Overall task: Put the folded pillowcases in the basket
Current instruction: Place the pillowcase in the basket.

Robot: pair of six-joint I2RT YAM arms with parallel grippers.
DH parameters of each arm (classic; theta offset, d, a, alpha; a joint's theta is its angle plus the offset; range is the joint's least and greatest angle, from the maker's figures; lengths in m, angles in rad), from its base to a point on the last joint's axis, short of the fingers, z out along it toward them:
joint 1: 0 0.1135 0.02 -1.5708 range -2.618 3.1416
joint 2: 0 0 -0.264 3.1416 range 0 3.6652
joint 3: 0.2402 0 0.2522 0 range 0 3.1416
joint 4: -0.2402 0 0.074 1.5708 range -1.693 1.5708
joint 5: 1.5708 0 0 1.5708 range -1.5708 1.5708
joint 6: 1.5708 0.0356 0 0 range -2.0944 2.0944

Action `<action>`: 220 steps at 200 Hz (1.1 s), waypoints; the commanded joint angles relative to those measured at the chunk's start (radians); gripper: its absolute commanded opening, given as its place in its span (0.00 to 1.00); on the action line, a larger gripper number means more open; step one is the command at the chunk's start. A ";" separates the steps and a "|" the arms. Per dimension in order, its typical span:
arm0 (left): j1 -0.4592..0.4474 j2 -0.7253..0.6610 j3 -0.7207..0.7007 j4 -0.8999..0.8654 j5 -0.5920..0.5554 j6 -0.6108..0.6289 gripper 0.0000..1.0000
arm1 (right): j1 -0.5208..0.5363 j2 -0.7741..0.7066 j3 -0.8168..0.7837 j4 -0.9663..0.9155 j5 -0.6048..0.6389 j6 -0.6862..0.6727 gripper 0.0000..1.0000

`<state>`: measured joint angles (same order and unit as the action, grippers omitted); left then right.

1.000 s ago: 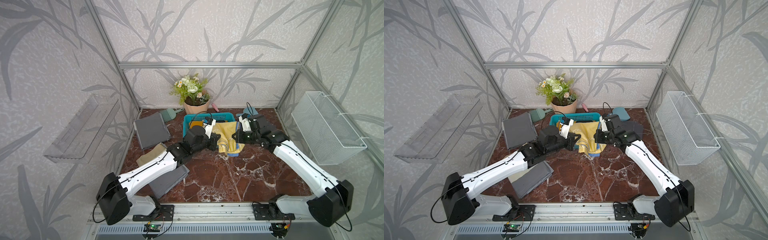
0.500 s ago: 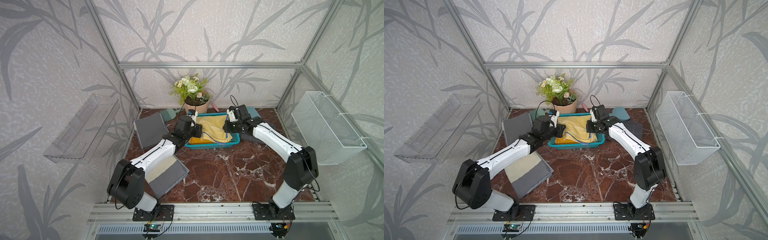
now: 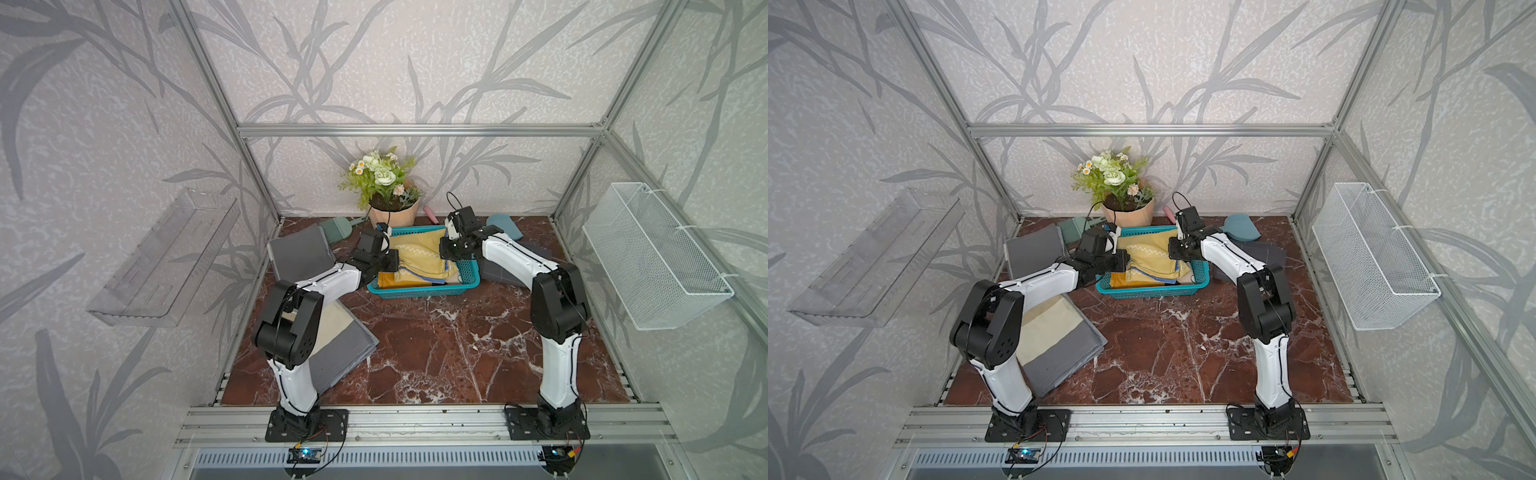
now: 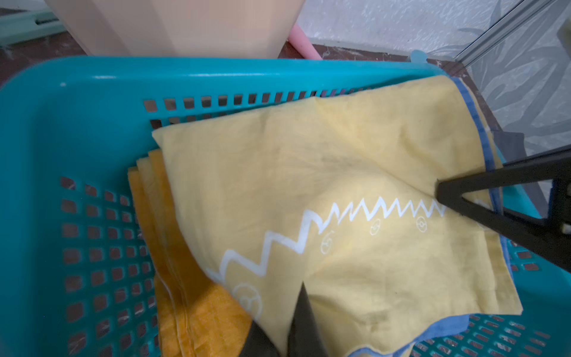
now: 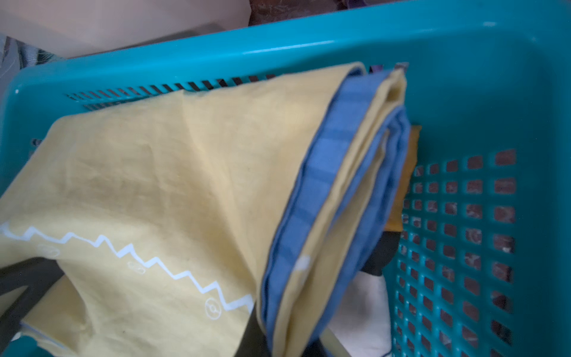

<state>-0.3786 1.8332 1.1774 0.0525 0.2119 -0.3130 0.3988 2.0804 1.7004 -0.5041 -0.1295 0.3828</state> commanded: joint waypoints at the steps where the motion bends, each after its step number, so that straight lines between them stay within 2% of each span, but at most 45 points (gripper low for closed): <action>1: 0.008 0.015 0.033 -0.026 -0.025 0.004 0.00 | -0.010 0.022 0.040 -0.024 0.030 -0.021 0.28; 4: 0.009 0.015 0.033 -0.031 -0.027 0.003 0.00 | -0.009 0.022 0.040 -0.024 0.031 -0.021 0.33; 11: 0.009 0.018 0.032 -0.044 -0.036 0.003 0.09 | -0.011 0.023 0.039 -0.024 0.034 -0.019 0.40; 23: 0.009 0.017 0.033 -0.062 -0.057 0.002 0.45 | -0.009 0.019 0.036 -0.025 0.042 -0.019 0.53; 31: 0.009 0.014 0.033 -0.074 -0.071 0.002 0.56 | -0.011 0.014 0.035 -0.025 0.053 -0.018 0.64; 36: 0.009 0.011 0.033 -0.079 -0.079 -0.001 0.61 | -0.010 0.008 0.034 -0.026 0.060 -0.018 0.67; 61: 0.009 -0.009 0.041 -0.091 -0.095 -0.013 0.76 | -0.007 -0.037 0.024 -0.019 0.080 -0.025 0.74; 91: 0.007 -0.042 0.069 -0.094 -0.078 -0.036 0.78 | 0.019 -0.110 0.006 0.010 0.117 -0.046 0.76; 101: 0.007 -0.051 0.078 -0.087 -0.072 -0.045 0.76 | 0.028 -0.125 -0.001 0.024 0.112 -0.050 0.75; 109: 0.007 -0.051 0.090 -0.082 -0.061 -0.051 0.71 | 0.034 -0.128 -0.002 0.031 0.099 -0.050 0.69; 115: 0.007 -0.048 0.099 -0.081 -0.049 -0.055 0.64 | 0.037 -0.126 -0.002 0.035 0.090 -0.049 0.60; 121: 0.007 -0.044 0.111 -0.082 -0.043 -0.059 0.56 | 0.038 -0.124 -0.002 0.037 0.085 -0.045 0.47; 137: 0.005 -0.024 0.137 -0.084 -0.033 -0.075 0.26 | 0.040 -0.105 -0.003 0.043 0.074 -0.034 0.12; 148: 0.003 -0.009 0.146 -0.073 -0.029 -0.087 0.11 | 0.040 -0.082 0.005 0.041 0.072 -0.027 0.00; 157: 0.003 0.006 0.153 -0.064 -0.022 -0.100 0.00 | 0.040 -0.056 0.022 0.027 0.063 -0.027 0.00; 189: 0.001 0.063 0.164 -0.021 -0.005 -0.133 0.00 | 0.040 0.046 0.102 -0.020 0.044 -0.018 0.00; 220: 0.003 0.126 0.167 -0.020 -0.046 -0.136 0.00 | 0.039 0.141 0.183 -0.081 0.064 -0.015 0.00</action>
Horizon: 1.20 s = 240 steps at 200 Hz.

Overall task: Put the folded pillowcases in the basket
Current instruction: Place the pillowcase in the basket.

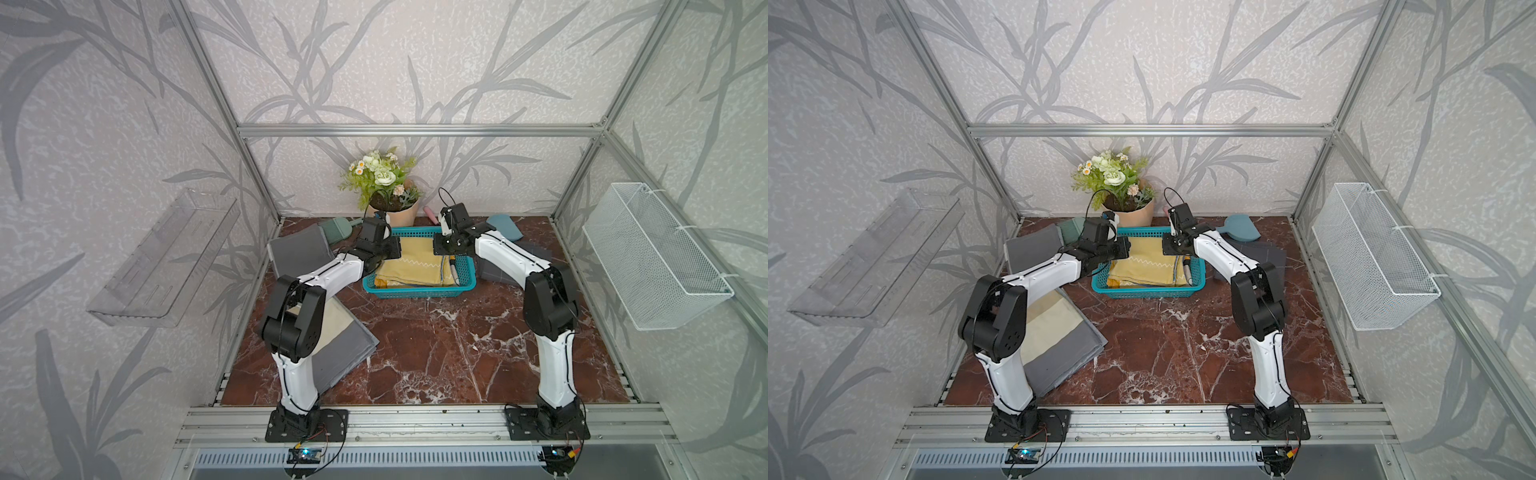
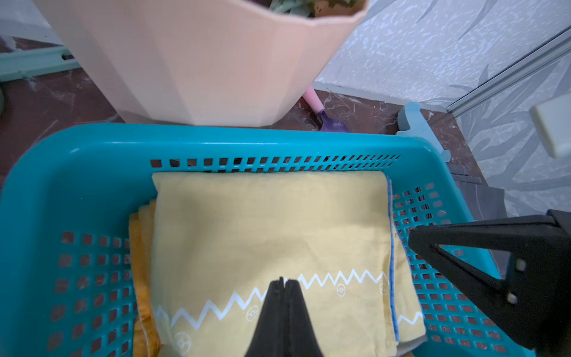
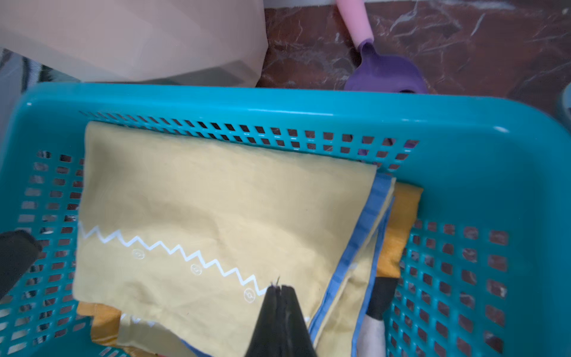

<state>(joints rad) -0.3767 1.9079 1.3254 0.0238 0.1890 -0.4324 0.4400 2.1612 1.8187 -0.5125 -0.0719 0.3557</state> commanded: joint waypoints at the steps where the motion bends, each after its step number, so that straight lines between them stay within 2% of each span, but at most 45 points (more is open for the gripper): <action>1: 0.002 0.053 0.019 0.008 -0.025 -0.017 0.00 | -0.002 0.063 0.066 -0.075 0.007 0.011 0.00; 48: 0.023 0.120 -0.011 0.012 -0.078 -0.019 0.00 | -0.015 0.143 0.106 -0.165 0.050 0.014 0.00; 126: 0.049 0.130 -0.056 0.036 -0.043 -0.020 0.00 | -0.041 0.143 0.093 -0.201 0.087 -0.004 0.00; 134: 0.050 0.120 -0.055 0.042 -0.030 -0.020 0.00 | -0.042 0.124 0.083 -0.188 0.078 -0.007 0.06; 138: 0.049 0.114 -0.055 0.047 -0.025 -0.020 0.04 | -0.040 0.114 0.075 -0.175 0.073 -0.010 0.12; 148: 0.048 0.092 -0.056 0.057 -0.011 -0.022 0.17 | -0.040 0.073 0.050 -0.144 0.070 -0.014 0.30; 169: 0.047 0.047 -0.040 0.058 0.013 -0.025 0.37 | -0.039 -0.030 -0.009 -0.084 0.062 -0.015 0.72; 177: 0.045 0.032 -0.031 0.053 0.025 -0.024 0.43 | -0.038 -0.074 -0.030 -0.067 0.057 -0.010 0.83; 193: 0.042 0.003 -0.015 0.044 0.043 -0.029 0.52 | -0.048 -0.171 -0.092 -0.010 0.035 0.001 0.92; 216: 0.032 -0.048 -0.019 0.037 0.058 -0.037 0.63 | -0.075 -0.315 -0.208 0.058 0.050 0.021 0.98; 240: 0.017 -0.111 -0.054 0.047 0.071 -0.048 0.66 | -0.140 -0.411 -0.307 0.052 0.066 0.032 0.99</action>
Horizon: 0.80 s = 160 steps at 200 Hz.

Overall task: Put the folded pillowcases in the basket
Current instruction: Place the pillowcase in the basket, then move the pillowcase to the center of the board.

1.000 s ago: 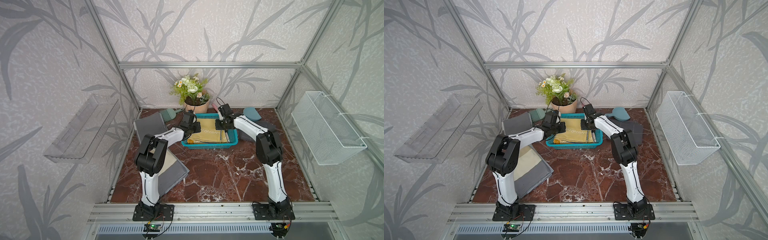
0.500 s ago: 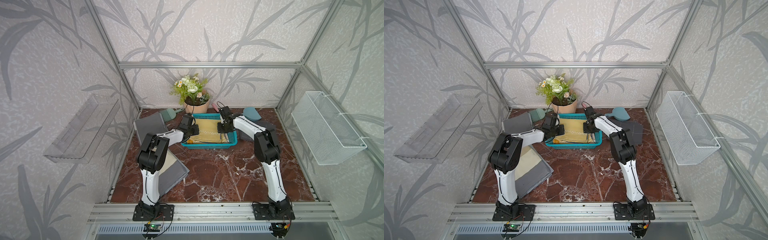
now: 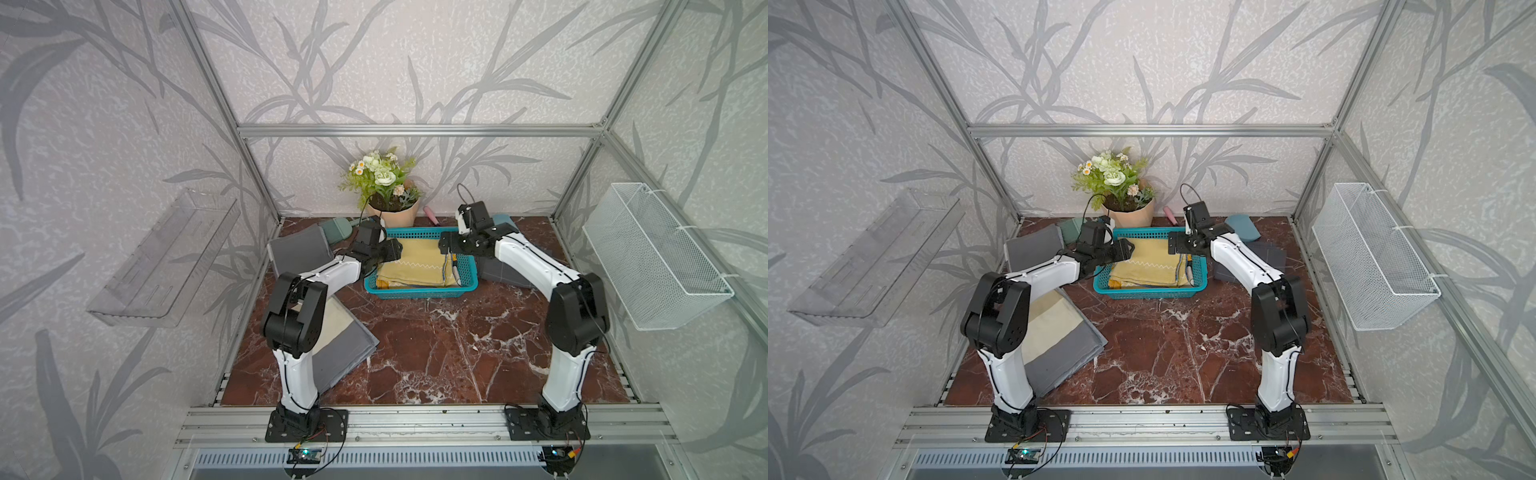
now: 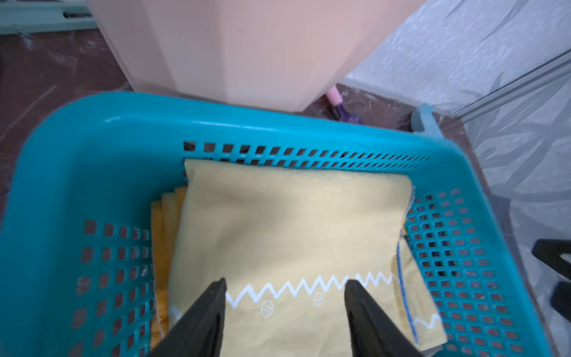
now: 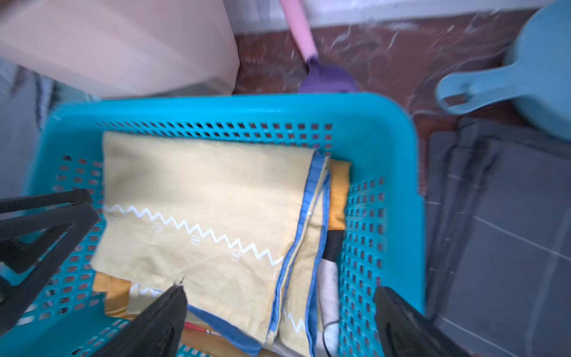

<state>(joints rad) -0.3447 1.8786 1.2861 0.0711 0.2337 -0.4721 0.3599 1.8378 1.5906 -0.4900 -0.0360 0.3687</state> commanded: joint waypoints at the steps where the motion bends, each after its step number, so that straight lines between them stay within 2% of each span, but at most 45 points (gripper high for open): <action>1: -0.016 -0.084 -0.016 0.000 0.027 -0.010 0.66 | -0.063 -0.090 -0.082 0.028 0.031 0.021 0.99; 45: -0.062 -0.219 -0.131 0.032 0.030 -0.031 0.68 | -0.176 -0.009 -0.097 -0.150 0.074 0.007 0.96; 67: -0.089 -0.268 -0.188 0.029 0.029 -0.034 0.68 | -0.185 0.072 -0.054 -0.218 0.106 -0.010 0.95; 121: -0.141 -0.341 -0.300 0.035 0.006 -0.040 0.69 | -0.193 0.221 0.054 -0.251 0.167 -0.034 0.88; 160: -0.151 -0.350 -0.329 0.035 -0.007 -0.041 0.69 | -0.193 0.290 0.082 -0.273 0.156 -0.036 0.76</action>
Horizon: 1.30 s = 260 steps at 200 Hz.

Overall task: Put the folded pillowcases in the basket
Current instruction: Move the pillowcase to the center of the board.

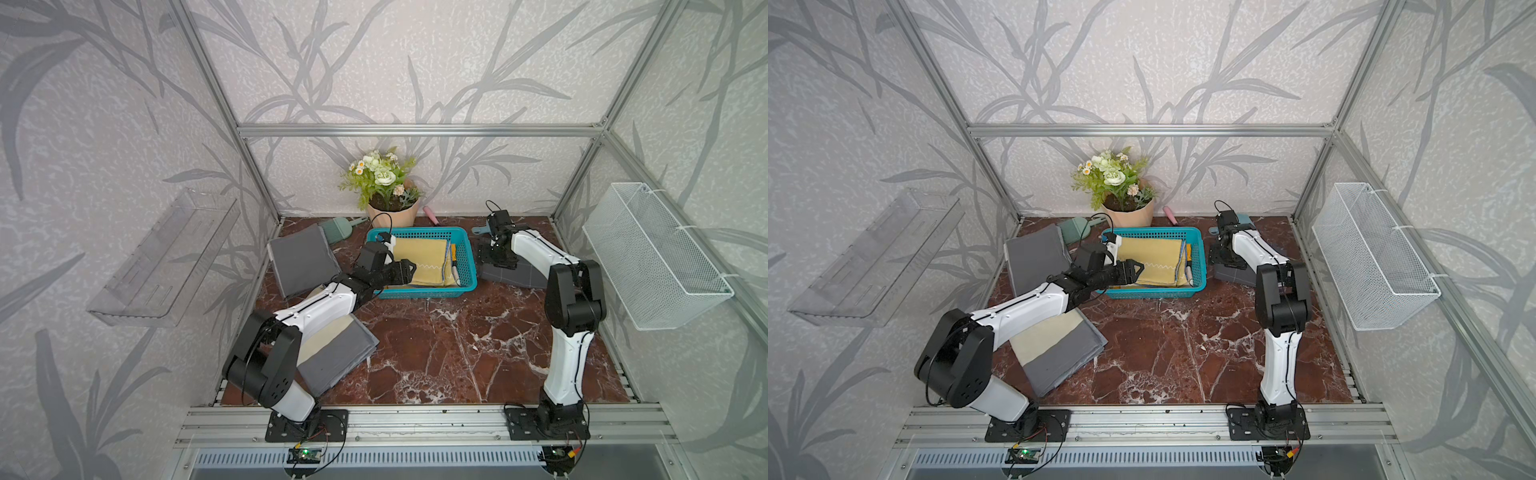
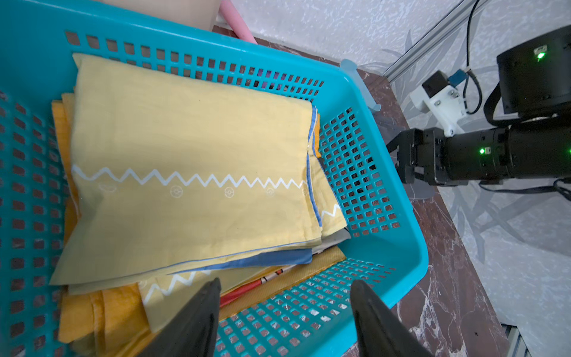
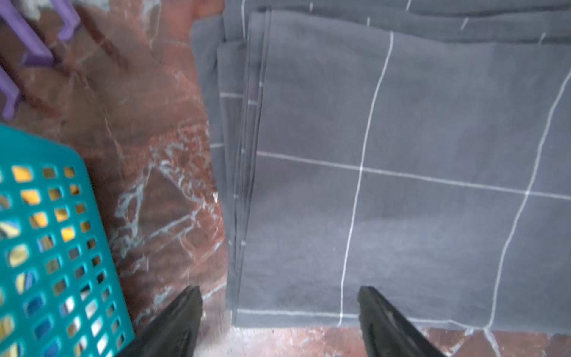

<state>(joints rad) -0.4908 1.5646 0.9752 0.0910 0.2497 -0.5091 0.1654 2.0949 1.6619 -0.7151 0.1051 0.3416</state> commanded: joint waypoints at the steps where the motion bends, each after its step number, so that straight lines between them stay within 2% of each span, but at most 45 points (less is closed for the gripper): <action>1: -0.005 -0.036 -0.019 0.015 -0.023 -0.004 0.69 | 0.002 0.033 0.010 -0.045 0.014 -0.009 0.76; 67: -0.017 -0.031 -0.017 0.009 -0.036 -0.007 0.69 | 0.003 0.045 -0.072 0.001 -0.025 -0.007 0.70; 90: -0.019 -0.034 -0.017 0.007 -0.042 -0.004 0.70 | 0.002 0.049 -0.106 0.009 -0.035 0.005 0.48; 116: -0.019 -0.037 -0.012 -0.004 -0.048 0.002 0.70 | -0.010 0.041 -0.157 0.016 -0.055 0.029 0.16; 133: -0.020 -0.041 -0.009 -0.012 -0.054 0.009 0.70 | -0.012 0.013 -0.200 0.005 -0.061 0.041 0.05; 170: -0.020 -0.046 -0.016 -0.015 -0.064 0.011 0.70 | -0.012 -0.149 -0.412 0.025 -0.090 0.113 0.01; 195: -0.021 -0.044 -0.023 -0.011 -0.064 0.009 0.71 | 0.002 -0.283 -0.593 0.054 -0.164 0.187 0.01; 222: -0.021 -0.042 -0.024 -0.008 -0.072 0.006 0.72 | 0.092 -0.432 -0.741 0.059 -0.181 0.262 0.01; 260: -0.023 -0.056 -0.020 -0.019 -0.091 0.003 0.73 | 0.222 -0.571 -0.862 0.050 -0.182 0.362 0.01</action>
<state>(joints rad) -0.5102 1.5459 0.9600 0.0807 0.1837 -0.5129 0.3283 1.5898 0.8703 -0.6083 -0.0513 0.6033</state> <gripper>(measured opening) 0.729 0.085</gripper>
